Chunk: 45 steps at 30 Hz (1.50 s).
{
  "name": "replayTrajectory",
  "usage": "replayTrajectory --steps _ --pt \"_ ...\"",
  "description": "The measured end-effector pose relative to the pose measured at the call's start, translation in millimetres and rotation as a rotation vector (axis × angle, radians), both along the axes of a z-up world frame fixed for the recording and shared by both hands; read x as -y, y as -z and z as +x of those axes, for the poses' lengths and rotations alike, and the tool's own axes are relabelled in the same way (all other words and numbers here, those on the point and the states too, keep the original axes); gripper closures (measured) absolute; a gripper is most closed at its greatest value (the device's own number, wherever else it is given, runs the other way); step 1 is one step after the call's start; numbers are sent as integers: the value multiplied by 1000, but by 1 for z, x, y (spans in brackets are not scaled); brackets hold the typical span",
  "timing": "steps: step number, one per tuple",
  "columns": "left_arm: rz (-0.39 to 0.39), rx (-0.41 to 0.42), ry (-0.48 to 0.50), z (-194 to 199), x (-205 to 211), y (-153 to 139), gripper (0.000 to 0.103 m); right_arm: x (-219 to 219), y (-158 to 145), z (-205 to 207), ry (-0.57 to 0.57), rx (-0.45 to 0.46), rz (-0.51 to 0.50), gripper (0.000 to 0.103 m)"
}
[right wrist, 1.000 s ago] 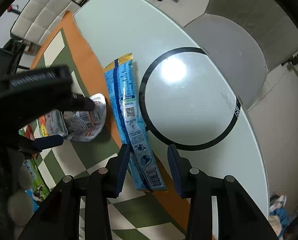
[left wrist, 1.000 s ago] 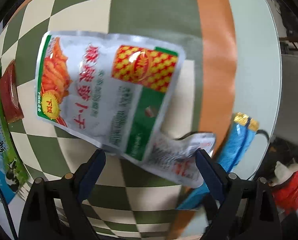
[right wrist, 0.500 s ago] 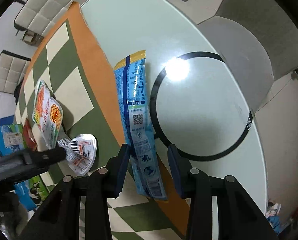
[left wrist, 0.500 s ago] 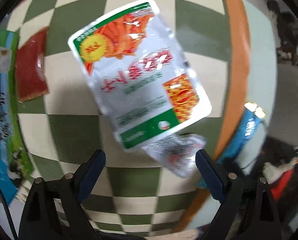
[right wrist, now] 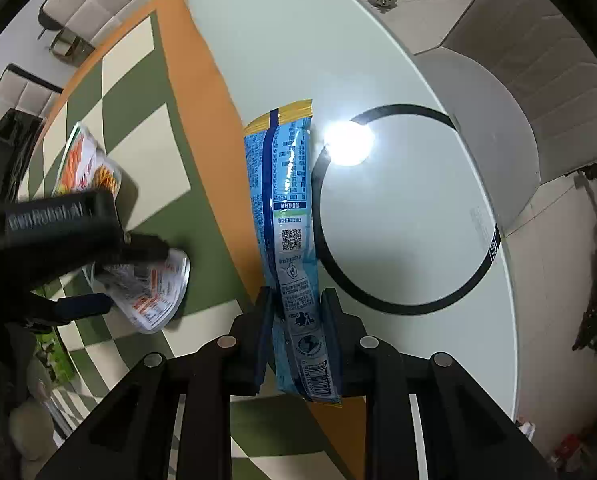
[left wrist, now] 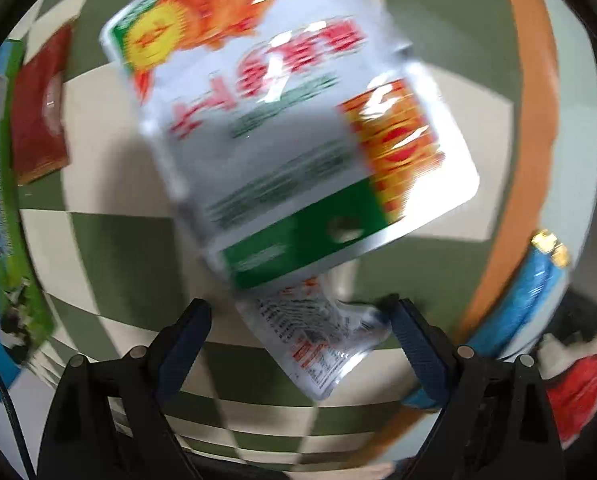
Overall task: Organize snacks
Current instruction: 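Grasp the white-red sausage packet with the left gripper while the right grasps the blue stick packet, then carry both packets into the cardboard box and open both grippers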
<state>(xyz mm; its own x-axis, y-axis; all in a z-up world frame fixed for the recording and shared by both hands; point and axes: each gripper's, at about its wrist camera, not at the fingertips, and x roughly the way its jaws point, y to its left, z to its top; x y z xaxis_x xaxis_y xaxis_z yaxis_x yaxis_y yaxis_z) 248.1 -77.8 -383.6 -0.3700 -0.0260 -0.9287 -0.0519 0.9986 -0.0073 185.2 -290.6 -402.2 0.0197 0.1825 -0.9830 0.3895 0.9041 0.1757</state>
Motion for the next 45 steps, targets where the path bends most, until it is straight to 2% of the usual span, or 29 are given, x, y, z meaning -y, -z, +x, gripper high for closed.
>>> replayTrajectory --steps 5,7,8,9,10,11,13,16,19,28,37,42,45 --pt "6 53 63 -9 -7 -3 11 3 2 1 16 -7 26 75" --pt "5 85 98 -7 -16 -8 16 4 4 1 21 -15 30 75" --pt "3 110 128 -7 -25 -13 24 4 5 1 14 -19 28 75" --pt "2 128 156 -10 -17 -19 39 4 6 2 4 -26 23 75" --pt "0 144 193 -13 -12 -24 49 3 8 2 -2 -34 25 74" --pt "5 148 218 -14 -7 -27 67 4 9 2 -3 -31 21 74" --pt "4 143 250 -18 -1 -27 68 3 8 3 -13 -26 6 75" --pt "5 155 263 -36 10 -20 70 -5 6 1 -29 -15 -8 82" --pt "-12 153 260 -48 -7 -19 71 -9 1 -3 -33 -5 6 86" --pt "-76 183 247 -77 -56 -32 71 -27 -12 -33 -40 29 78 87" --pt "-154 252 231 -83 -91 -84 71 -59 -44 -61 -63 74 169 87" --pt "-176 304 219 -76 -124 -136 71 -89 -84 -61 -94 141 215 87" --pt "-180 340 201 -73 -142 -155 71 -116 -112 -58 -129 187 240 87"
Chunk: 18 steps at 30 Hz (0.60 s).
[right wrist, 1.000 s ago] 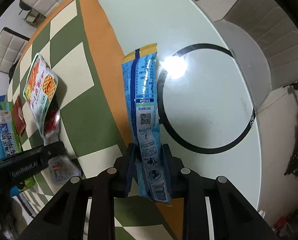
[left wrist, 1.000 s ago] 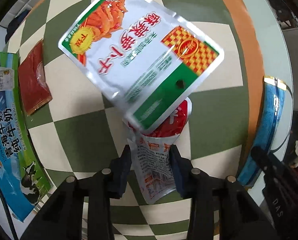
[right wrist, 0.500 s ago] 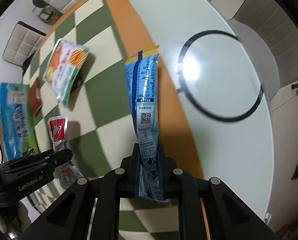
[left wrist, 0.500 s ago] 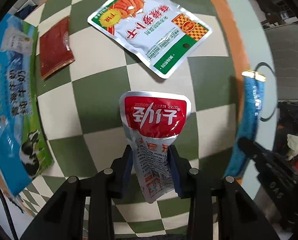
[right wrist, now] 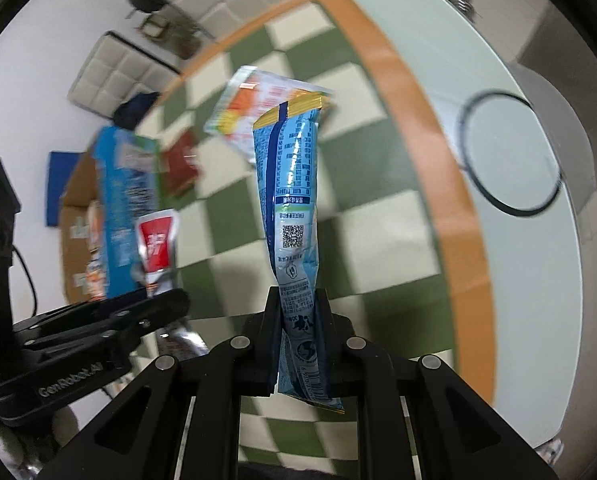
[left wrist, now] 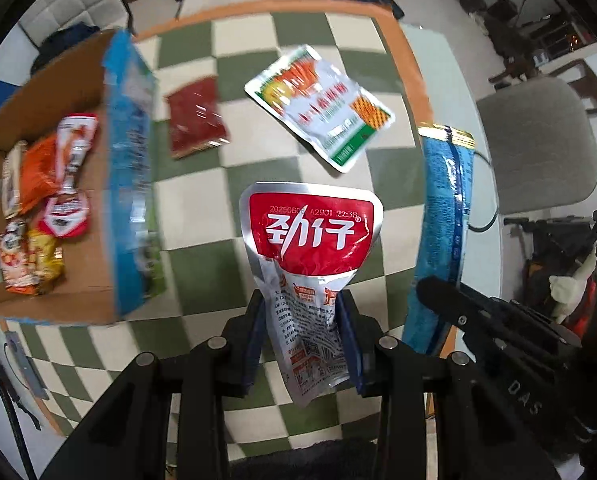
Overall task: Organize snacks
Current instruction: 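Carry both packets into the cardboard box and open both grippers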
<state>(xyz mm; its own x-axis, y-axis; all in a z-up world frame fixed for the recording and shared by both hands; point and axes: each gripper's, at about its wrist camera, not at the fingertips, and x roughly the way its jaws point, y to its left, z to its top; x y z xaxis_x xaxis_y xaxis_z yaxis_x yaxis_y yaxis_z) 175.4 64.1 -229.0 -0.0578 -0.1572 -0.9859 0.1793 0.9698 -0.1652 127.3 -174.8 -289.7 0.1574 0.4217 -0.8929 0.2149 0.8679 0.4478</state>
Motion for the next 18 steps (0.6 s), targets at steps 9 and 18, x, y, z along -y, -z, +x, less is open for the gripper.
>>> replayTrajectory --steps 9,18 --pt "0 70 -75 14 -87 -52 71 -112 -73 20 -98 122 104 87" --pt "52 25 -159 57 -186 -40 71 -213 -80 60 -162 140 133 87"
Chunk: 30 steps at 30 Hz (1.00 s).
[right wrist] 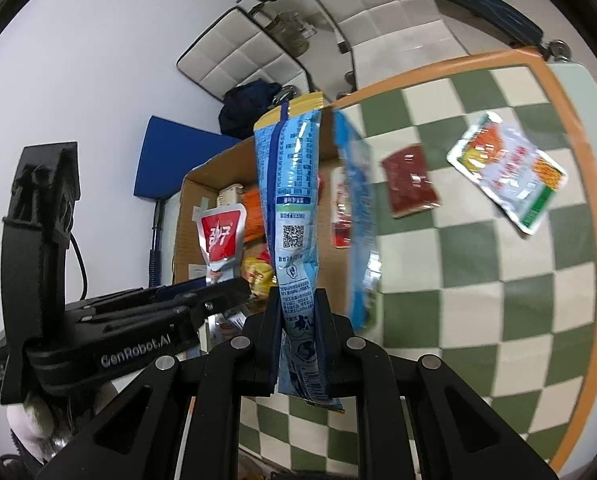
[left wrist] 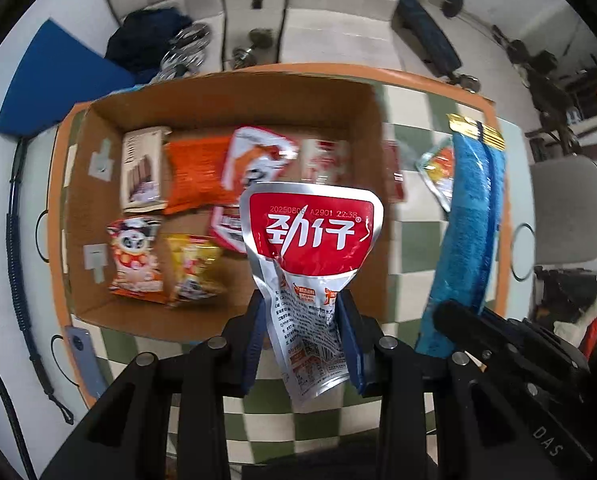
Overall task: Organize snacks
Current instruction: 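Carry both packets into the cardboard box and open both grippers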
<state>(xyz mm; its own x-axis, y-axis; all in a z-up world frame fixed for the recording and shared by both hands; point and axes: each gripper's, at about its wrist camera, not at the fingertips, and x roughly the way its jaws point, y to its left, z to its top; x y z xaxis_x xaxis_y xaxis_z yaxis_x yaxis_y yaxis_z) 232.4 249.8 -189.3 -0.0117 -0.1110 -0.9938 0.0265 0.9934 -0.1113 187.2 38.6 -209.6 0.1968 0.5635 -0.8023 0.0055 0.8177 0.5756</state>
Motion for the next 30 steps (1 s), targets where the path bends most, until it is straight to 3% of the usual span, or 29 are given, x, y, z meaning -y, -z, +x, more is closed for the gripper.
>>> replayTrajectory --steps 7,14,30 --pt "-10 -99 -39 28 -39 45 71 -52 29 24 -38 -50 -43 87" --pt "-35 -191 -51 40 -54 83 71 -77 61 44 -54 -89 -94 87" --pt "-36 -288 -20 41 -56 117 67 -95 100 54 -76 -160 -136 86"
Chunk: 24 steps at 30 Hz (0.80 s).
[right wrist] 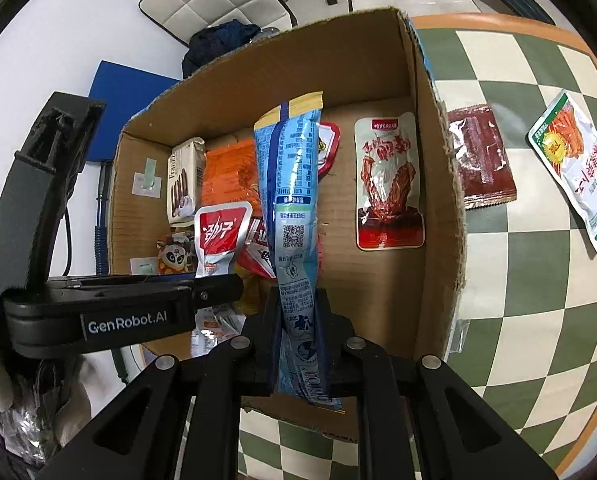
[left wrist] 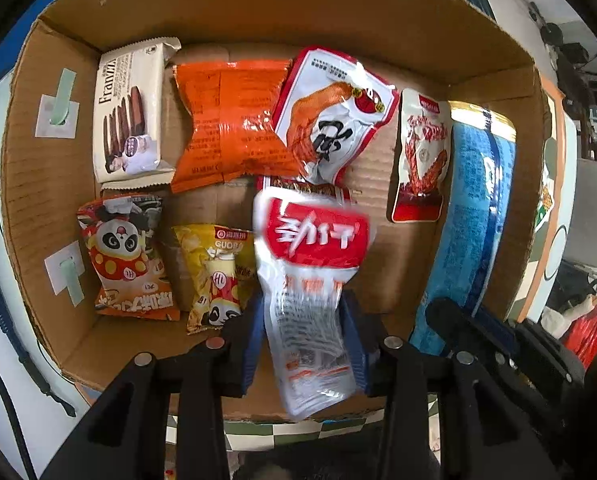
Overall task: Organize snacks
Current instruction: 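Carry both packets into the cardboard box and open both grippers, then lift both tools out of the box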
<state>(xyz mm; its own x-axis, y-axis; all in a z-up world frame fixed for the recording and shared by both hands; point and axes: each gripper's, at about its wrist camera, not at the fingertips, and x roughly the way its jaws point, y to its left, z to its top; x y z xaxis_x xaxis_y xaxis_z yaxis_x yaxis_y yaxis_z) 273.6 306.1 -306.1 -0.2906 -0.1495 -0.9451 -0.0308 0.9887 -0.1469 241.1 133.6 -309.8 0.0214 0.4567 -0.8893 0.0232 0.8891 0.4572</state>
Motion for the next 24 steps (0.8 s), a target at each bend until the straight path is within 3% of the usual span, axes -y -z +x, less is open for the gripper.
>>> replayTrajectory --steps 3,5,8,10,24 --pt "7 -1 13 -3 2 0 67 -3 4 3 -9 -18 -31 80" --pt "28 20 15 -5 0 -3 67 -3 3 4 -17 -14 -53 49" --pt "26 40 -1 -8 -5 -12 66 -2 0 8 -24 -3 -89 26" --pt "27 59 -1 -11 -6 -19 66 0 -3 7 -28 0 -98 18" --pt "44 268 1 -42 -15 -102 66 8 -71 -25 -49 94 -159 14"
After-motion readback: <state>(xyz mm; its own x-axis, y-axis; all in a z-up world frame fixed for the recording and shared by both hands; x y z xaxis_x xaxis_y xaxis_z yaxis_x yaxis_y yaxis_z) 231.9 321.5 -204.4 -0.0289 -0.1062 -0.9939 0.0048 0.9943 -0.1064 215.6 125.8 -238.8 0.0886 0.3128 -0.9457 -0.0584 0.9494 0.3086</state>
